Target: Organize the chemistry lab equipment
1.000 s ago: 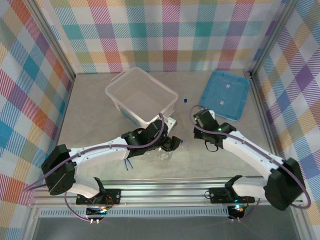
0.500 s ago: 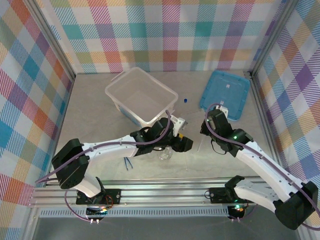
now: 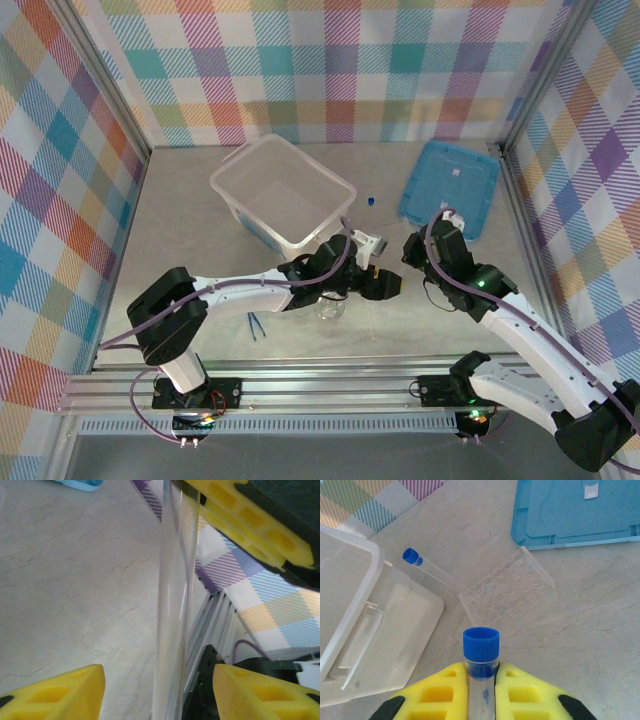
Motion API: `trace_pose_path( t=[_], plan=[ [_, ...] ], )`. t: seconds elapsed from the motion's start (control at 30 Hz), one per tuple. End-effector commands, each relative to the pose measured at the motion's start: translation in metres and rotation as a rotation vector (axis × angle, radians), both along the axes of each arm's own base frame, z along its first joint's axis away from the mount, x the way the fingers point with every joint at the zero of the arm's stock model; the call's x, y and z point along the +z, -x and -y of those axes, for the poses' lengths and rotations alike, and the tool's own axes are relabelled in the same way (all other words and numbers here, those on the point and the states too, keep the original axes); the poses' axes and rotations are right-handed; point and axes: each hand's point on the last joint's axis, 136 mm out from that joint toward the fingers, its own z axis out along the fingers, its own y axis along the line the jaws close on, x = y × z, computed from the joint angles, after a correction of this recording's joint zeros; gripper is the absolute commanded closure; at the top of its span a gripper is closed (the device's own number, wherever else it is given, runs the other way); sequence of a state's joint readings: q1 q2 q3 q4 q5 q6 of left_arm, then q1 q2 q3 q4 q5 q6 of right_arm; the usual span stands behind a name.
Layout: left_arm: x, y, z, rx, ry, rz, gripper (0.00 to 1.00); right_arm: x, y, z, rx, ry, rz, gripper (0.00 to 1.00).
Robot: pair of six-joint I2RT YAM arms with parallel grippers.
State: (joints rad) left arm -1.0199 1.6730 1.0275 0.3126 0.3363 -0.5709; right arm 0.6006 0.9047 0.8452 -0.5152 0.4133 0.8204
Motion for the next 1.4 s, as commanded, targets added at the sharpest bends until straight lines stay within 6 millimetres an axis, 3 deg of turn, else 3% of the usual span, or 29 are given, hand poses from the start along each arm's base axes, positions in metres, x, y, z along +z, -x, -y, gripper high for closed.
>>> trace_pose_path(
  t=[0.0, 0.3, 0.9, 1.07, 1.2, 1.37],
  plan=[
    [0.026, 0.006, 0.016, -0.037, 0.102, -0.001, 0.45, 0.005, -0.001, -0.004, -0.005, -0.050, 0.018, 0.84],
    [0.026, 0.009, 0.019, -0.050, 0.117, -0.020, 0.64, 0.007, -0.002, 0.000, -0.036, -0.064, 0.039, 0.84],
    [0.025, 0.008, 0.019, -0.049, 0.094, 0.004, 0.90, 0.015, 0.005, 0.007, -0.045, -0.085, 0.060, 0.83],
    [0.025, 0.006, 0.018, -0.056, 0.072, 0.028, 0.93, 0.018, 0.008, 0.009, -0.043, -0.079, 0.068, 0.77],
    [0.025, 0.001, 0.013, -0.060, 0.042, 0.063, 0.94, 0.027, 0.014, 0.016, -0.039, -0.054, 0.077, 0.61],
    [0.019, -0.005, 0.005, -0.074, -0.025, 0.130, 0.95, 0.045, 0.024, 0.020, 0.030, -0.016, 0.086, 0.57]
  ],
)
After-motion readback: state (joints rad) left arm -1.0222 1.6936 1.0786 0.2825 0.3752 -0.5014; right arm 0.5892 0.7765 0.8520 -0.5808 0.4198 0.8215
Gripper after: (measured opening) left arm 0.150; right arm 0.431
